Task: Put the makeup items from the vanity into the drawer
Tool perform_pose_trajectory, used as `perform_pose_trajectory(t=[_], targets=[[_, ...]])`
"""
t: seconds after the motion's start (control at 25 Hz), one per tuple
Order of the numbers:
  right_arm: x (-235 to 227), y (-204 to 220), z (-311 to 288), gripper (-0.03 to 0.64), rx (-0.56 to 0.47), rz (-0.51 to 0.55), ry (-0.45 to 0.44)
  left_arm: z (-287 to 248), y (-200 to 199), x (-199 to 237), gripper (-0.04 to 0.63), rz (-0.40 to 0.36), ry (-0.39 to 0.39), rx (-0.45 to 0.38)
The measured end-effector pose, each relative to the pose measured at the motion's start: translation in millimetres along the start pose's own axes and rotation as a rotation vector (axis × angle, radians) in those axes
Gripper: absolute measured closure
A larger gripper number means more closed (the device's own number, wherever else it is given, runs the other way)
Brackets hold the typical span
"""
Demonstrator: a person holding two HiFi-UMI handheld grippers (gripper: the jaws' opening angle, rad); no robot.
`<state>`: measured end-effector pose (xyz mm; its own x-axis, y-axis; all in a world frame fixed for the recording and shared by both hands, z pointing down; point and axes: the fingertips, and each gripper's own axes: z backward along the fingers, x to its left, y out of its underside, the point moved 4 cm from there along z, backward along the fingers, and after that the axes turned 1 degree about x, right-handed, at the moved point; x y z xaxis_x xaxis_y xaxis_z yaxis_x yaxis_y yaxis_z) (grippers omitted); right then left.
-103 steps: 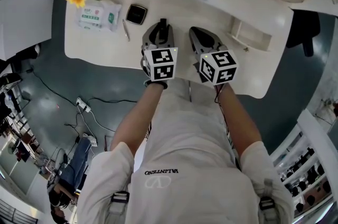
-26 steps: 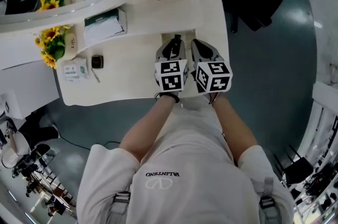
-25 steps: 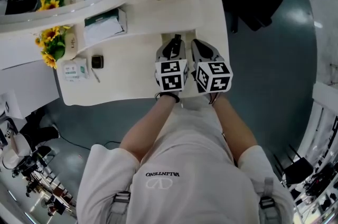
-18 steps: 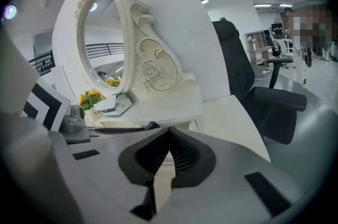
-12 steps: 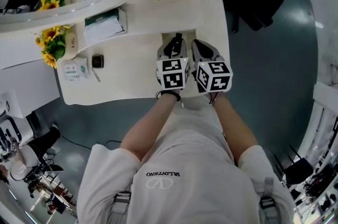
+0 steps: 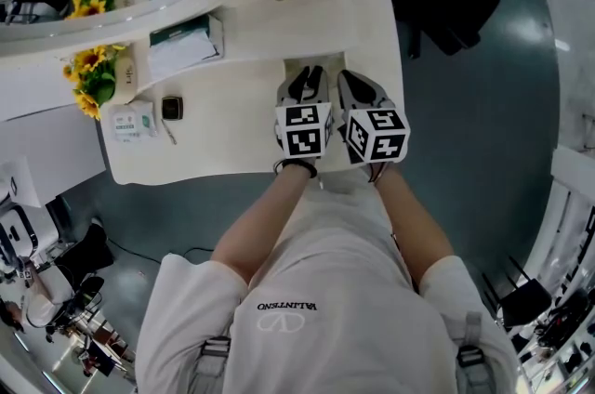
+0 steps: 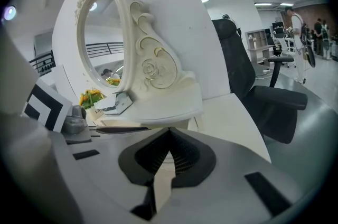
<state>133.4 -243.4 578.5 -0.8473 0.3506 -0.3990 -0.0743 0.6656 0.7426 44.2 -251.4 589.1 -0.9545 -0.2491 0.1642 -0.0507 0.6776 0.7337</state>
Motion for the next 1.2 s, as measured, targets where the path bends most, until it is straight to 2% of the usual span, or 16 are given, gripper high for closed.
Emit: perform_pose_trajectory(t=[0.32, 0.44, 0.56, 1.04, 1.2], targets=[[1, 2, 3, 0.604, 0.003, 0.008, -0.002, 2, 0, 3, 0.488, -0.003, -0.007, 0.0], [1, 2, 5, 0.605, 0.0, 0.011, -0.002, 8, -2, 4, 0.509, -0.007, -0.017, -0.017], [2, -3, 8, 0.604, -0.019, 0.009, 0.001, 17, -6, 8, 0.589, -0.024, -0.029, -0.046], [30, -46, 23, 0.604, -0.143, -0.005, 0.002, 85, -43, 28, 0.592, -0.11, -0.009, -0.191], [42, -67, 34, 0.604, -0.186, 0.019, -0.001, 114, -63, 43, 0.592, -0.104, 0.003, -0.232]])
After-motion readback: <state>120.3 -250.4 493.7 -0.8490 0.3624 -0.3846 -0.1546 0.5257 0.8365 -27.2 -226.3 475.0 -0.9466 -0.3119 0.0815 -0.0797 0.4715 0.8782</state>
